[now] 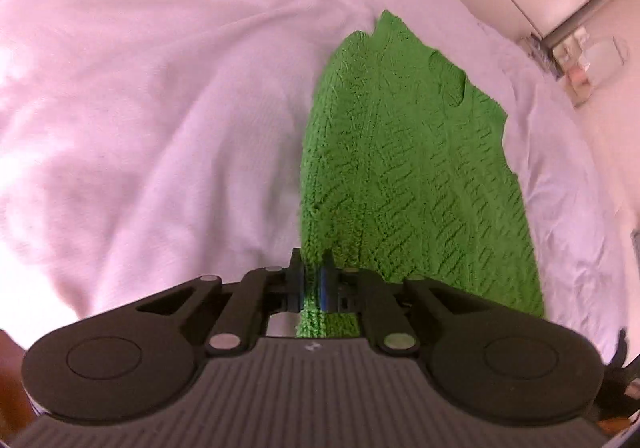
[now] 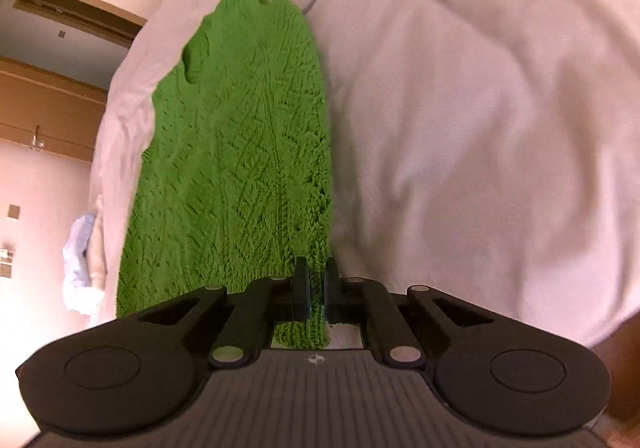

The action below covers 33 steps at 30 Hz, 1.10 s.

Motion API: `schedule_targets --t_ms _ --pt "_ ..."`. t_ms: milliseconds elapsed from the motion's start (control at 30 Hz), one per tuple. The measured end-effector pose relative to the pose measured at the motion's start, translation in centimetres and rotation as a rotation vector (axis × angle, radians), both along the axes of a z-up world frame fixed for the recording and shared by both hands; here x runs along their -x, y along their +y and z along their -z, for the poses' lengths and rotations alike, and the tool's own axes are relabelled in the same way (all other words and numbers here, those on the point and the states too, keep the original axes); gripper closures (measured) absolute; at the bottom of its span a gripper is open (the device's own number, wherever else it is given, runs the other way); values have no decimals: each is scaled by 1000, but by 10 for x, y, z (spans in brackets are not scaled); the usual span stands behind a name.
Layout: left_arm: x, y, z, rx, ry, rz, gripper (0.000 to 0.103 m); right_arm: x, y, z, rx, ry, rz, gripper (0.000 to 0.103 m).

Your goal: Fold clothes

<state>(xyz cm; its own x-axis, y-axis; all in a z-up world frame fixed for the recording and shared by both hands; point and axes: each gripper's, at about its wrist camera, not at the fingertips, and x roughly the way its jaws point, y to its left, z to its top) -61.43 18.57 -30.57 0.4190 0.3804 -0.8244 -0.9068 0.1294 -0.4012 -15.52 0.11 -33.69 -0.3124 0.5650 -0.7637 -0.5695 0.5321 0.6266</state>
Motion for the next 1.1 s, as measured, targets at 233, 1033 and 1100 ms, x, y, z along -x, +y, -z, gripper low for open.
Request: schedule_targets --t_ms 233,1033,1100 --pt "-33 -8 12 -8 265 76 83 8 1 10 65 -79 -38 88" --pt "-59 -10 63 -555 235 404 80 73 28 45 -304 -715 -229 53" --pt "-60 -18 66 -586 243 386 80 76 26 46 -315 -723 -210 53"
